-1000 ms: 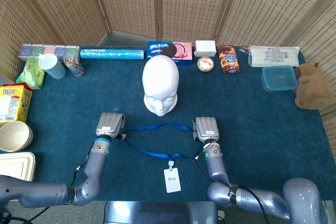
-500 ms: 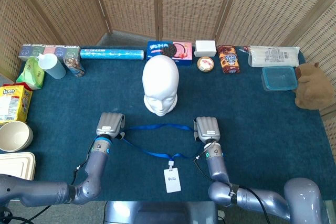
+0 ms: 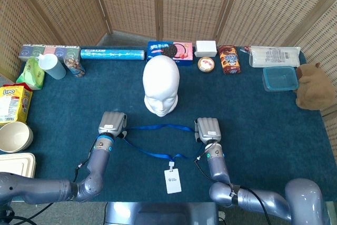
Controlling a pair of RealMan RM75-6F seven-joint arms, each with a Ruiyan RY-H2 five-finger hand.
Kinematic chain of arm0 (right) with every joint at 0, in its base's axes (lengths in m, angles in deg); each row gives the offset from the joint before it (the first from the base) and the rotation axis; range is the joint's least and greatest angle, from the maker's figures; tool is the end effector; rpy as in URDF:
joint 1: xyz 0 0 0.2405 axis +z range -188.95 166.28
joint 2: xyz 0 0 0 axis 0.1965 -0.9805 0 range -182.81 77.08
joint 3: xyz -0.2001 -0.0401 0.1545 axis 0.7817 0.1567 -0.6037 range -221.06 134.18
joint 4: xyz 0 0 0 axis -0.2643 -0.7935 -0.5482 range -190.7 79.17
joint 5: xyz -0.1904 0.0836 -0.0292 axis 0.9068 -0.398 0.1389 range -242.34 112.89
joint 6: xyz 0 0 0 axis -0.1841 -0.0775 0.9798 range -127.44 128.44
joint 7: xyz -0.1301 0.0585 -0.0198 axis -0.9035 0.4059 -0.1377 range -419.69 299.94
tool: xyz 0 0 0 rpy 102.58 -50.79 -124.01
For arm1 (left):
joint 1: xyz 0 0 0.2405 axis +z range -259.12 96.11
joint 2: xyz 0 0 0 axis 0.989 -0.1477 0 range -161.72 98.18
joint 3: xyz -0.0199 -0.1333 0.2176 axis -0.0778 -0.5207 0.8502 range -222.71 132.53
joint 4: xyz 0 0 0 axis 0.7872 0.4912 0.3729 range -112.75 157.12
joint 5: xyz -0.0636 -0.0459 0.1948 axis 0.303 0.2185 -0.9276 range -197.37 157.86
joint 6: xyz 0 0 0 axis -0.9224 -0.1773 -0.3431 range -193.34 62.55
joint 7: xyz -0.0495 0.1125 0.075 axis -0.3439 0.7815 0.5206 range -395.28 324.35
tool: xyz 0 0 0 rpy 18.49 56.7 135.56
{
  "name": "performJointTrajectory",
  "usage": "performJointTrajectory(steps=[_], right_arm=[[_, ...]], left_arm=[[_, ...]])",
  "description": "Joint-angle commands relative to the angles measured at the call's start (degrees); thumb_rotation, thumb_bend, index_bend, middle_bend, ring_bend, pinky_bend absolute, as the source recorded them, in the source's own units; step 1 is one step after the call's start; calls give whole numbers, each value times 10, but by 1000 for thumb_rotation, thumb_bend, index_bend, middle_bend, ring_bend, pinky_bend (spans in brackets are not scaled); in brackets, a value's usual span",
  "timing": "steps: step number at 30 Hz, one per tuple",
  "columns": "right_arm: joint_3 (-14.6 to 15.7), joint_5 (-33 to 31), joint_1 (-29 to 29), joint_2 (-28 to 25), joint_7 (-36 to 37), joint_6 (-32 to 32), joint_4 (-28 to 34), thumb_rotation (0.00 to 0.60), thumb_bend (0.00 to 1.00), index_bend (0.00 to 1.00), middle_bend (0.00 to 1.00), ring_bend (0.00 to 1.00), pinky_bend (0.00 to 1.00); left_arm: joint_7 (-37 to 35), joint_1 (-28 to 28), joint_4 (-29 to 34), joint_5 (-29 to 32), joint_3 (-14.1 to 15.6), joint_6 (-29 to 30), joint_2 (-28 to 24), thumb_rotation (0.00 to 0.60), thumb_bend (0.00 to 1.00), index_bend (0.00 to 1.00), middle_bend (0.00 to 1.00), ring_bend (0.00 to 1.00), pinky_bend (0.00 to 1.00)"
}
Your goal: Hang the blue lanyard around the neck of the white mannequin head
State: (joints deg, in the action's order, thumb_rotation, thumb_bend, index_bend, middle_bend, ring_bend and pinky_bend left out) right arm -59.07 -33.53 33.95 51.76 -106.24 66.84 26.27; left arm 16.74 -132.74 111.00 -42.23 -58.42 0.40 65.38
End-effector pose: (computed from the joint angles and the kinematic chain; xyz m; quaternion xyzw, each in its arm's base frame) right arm -0.1416 -0.3321 -0.0765 0.6691 -0.4795 0.2471 0.5111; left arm -0.1326 0.3411 -0.0530 -0.7090 -0.4471 -0.2000 0.5073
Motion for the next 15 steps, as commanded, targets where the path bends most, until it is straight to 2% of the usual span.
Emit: performJointTrajectory(steps=[1,7,12,15], right_arm=[[0,-1,0,0,0,0,-1,600,500,618,969,1000,1000],[1,-3,0,0,1,-1,-2,600,501,617,969,1000,1000],[0,-2,0,-1,3,0,-4,600,501,617,969,1000,1000],[1,-3,-1,-2,3,0,-4,600,500,617,969,1000,1000]], left_arm=[[1,-3,-7,5,1,-5,3,570,302,524,972,1000,1000],[-3,-8,-13,12,0,-15,3,567,323,524,972,1000,1000],[-3,-12,-18,17,3,-15,6,564,411,524,972,1000,1000],[-2,-14,-21,20,4,-15,8,568,428,524,972,1000,1000]])
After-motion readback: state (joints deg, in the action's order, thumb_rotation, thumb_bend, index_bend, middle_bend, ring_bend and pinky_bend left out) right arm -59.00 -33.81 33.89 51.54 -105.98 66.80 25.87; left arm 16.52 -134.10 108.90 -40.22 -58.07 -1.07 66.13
